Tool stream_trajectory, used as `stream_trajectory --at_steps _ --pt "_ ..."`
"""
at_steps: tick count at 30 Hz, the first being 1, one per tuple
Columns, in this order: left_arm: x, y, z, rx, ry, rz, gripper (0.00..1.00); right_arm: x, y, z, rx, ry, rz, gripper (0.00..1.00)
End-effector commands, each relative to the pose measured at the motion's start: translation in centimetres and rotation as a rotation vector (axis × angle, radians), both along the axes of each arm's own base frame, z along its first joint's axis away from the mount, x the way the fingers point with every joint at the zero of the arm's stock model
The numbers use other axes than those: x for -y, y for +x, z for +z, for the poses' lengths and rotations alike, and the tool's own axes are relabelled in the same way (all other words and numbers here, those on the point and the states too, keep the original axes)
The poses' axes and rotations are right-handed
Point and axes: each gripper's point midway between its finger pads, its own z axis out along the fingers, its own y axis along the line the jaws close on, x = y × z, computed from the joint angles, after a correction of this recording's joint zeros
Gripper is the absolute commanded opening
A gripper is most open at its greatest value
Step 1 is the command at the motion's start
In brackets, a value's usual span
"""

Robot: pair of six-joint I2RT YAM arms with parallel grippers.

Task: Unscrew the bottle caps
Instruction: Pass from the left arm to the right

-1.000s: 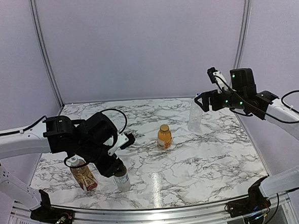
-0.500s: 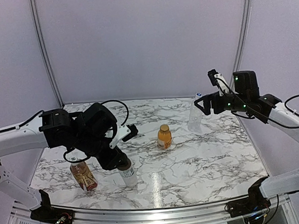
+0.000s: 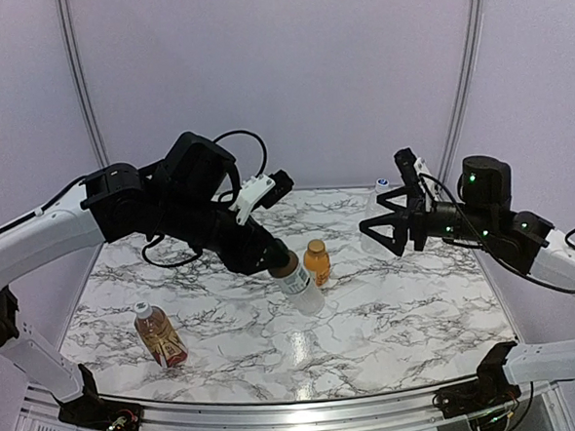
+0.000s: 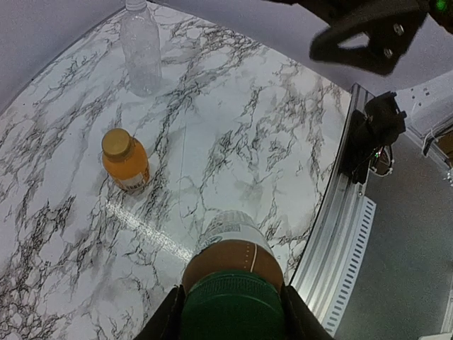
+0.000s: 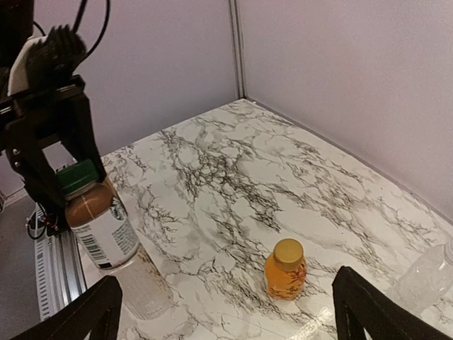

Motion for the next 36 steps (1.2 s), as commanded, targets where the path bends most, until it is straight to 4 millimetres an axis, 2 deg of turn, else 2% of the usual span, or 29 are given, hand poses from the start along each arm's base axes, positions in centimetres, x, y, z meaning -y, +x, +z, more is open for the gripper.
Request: stream_trajectory --at_steps 1,7,12,17,22,29,36 --pt "1.9 0.6 3.1 -0.055 -0.121 -0.025 0.24 -2.8 -3.4 2.1 0.108 0.028 0.154 0.98" --pt "2.8 0.3 4.8 -0.091 -0.177 -0.056 0.25 -5.9 -5.4 1.8 0.110 0.000 0.251 0.98" --pt "3.0 0.0 5.5 -0.097 -0.195 -0.071 0.25 -8.8 -6.0 0.0 0.094 -0.078 0.298 0.98" --pt "3.6 -0.2 5.9 -0.112 -0.211 -0.099 0.25 -10.9 -6.2 -0.9 0.105 -0.130 0.337 0.96" --pt "4.0 -0.1 6.0 -0.125 -0.220 -0.114 0.24 -11.3 -5.8 -1.1 0.134 -0.123 0.332 0.85" --pt "4.1 0.5 4.8 -0.148 -0.201 -0.106 0.24 -11.1 -5.7 -0.7 0.173 -0.117 0.327 0.69" --pt "4.3 0.8 4.6 -0.154 -0.201 -0.107 0.24 -11.3 -5.3 -2.4 0.151 -0.158 0.323 0.68"
